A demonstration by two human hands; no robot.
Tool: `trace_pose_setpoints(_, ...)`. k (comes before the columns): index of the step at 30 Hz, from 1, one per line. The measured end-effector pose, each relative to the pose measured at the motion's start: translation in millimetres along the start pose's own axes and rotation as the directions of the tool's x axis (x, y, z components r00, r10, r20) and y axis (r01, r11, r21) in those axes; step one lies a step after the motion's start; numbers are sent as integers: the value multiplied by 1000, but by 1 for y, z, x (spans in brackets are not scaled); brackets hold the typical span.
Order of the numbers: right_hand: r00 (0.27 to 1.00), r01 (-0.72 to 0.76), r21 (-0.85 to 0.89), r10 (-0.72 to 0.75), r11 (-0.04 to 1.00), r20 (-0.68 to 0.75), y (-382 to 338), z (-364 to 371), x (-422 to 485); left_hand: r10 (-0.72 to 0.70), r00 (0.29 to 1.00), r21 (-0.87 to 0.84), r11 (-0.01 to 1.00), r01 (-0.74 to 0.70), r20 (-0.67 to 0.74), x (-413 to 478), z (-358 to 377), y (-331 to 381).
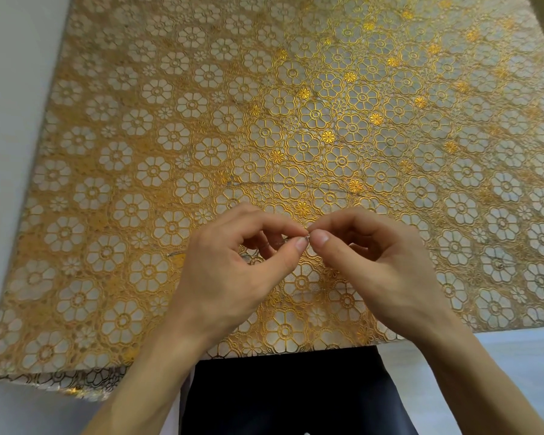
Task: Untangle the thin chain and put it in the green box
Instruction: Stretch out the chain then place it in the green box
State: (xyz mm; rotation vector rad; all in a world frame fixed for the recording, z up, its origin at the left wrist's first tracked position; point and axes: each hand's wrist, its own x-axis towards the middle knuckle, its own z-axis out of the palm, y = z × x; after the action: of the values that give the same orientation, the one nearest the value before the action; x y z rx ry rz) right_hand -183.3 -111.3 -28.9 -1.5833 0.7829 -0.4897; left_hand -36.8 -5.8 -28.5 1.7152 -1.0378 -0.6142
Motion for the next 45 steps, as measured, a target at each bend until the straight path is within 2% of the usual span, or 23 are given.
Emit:
trace_pose_setpoints(9,990,139,-235,-139,962,14,4,2,0,-37,999,2,999,37,5,0,-2,1)
trace_pose_setpoints(12,986,162,-280,-168,946,3,7,3,-2,-91,995,-54,994,93,29,0,-1,0)
trace_pose_setpoints(15,980,189,-297,-197,936,2,6,4,-2,-115,993,-34,993,116,18,1,-1,-1)
trace_pose_setpoints(24,971,234,-289,-238,928,22,2,6,-4,-161,987,-47,986,161,4,2,0,1)
trace_pose_setpoints(31,977,212,-268,-213,940,25,1,8,-3,-155,988,-70,986,154,-16,1,1,3)
trace_pose_setpoints(36,980,196,-240,-197,951,21,1,9,-3,-171,984,-149,973,175,44,1,0,3)
trace_pose_setpoints(41,990,143,-110,-142,984,15,-2,9,-3,-246,957,-322,903,283,153,3,0,3)
trace_pose_setpoints(45,990,140,-109,-141,984,0,-2,8,-4,-290,937,-374,861,344,196,3,1,3)
